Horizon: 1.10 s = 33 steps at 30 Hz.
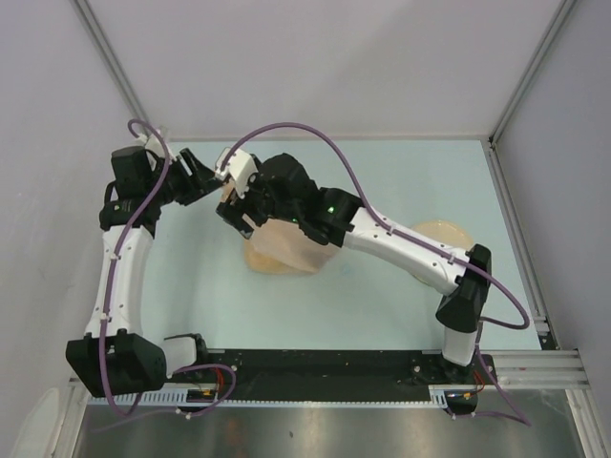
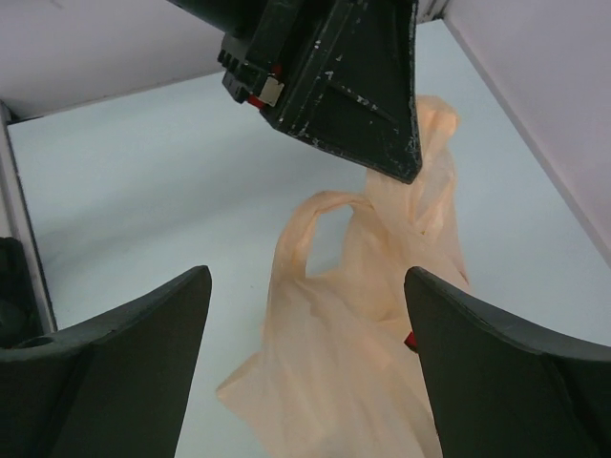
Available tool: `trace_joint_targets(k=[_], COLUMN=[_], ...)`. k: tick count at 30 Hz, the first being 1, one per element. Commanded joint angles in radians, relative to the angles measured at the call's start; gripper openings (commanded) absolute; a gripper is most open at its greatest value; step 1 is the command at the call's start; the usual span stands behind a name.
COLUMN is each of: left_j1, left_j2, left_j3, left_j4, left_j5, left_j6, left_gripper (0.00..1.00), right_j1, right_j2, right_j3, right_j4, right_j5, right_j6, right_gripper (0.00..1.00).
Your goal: Take the fake fruits out of the plastic bag
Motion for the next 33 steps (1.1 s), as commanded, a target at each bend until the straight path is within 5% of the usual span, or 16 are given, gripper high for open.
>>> trace_joint_targets(k=[1, 3, 5, 6, 7, 9, 17, 21, 26, 33], left_j1=[0.007, 0.005, 0.007, 0.005, 0.005, -0.002, -0.113, -0.169, -0.182, -0.075], left_j2=[-0.022, -0.012, 0.001, 0.008, 0.015, 0.050, 0.355, 0.575, 0.722, 0.638], left_j3=[-0.015, -0.008, -0.002, -0.002, 0.000, 0.018, 0.378, 0.739, 1.070, 1.180], left_j4=[0.082, 0.090, 0.113, 0.122, 0.136, 0.153, 0.138, 0.116, 0.116, 0.197], left_j5=[0.072, 0.068, 0.079, 0.081, 0.081, 0.079, 0.119, 0.115, -0.016, -0.041], left_j6=[-0.076, -0.079, -0.082, -0.088, -0.095, -0.101, 0.129, 0.259, 0.370, 0.355], left_gripper=[0.56, 0.46, 0.30, 0.13, 0.04, 0.00, 0.00, 0.00, 0.00, 0.00], right_j1=[0.033, 0.007, -0.020, -0.036, -0.077, -0.128, -0.560, -0.672, -0.696, -0.654], right_j2=[0.059, 0.068, 0.076, 0.077, 0.076, 0.070, 0.160, 0.321, 0.442, 0.432], right_j3=[0.077, 0.086, 0.094, 0.095, 0.095, 0.104, 0.290, 0.515, 0.635, 0.669], right_j4=[0.068, 0.081, 0.086, 0.087, 0.087, 0.089, 0.084, 0.119, 0.303, 0.443], right_j5=[0.170, 0.214, 0.235, 0.240, 0.244, 0.241, 0.131, 0.106, 0.111, 0.059], right_j6=[-0.002, 0.015, 0.047, 0.058, 0.071, 0.111, 0.203, 0.239, 0.223, 0.254], right_gripper=[0.76, 0.62, 0.38, 0.28, 0.08, 0.00, 0.00, 0.00, 0.00, 0.00])
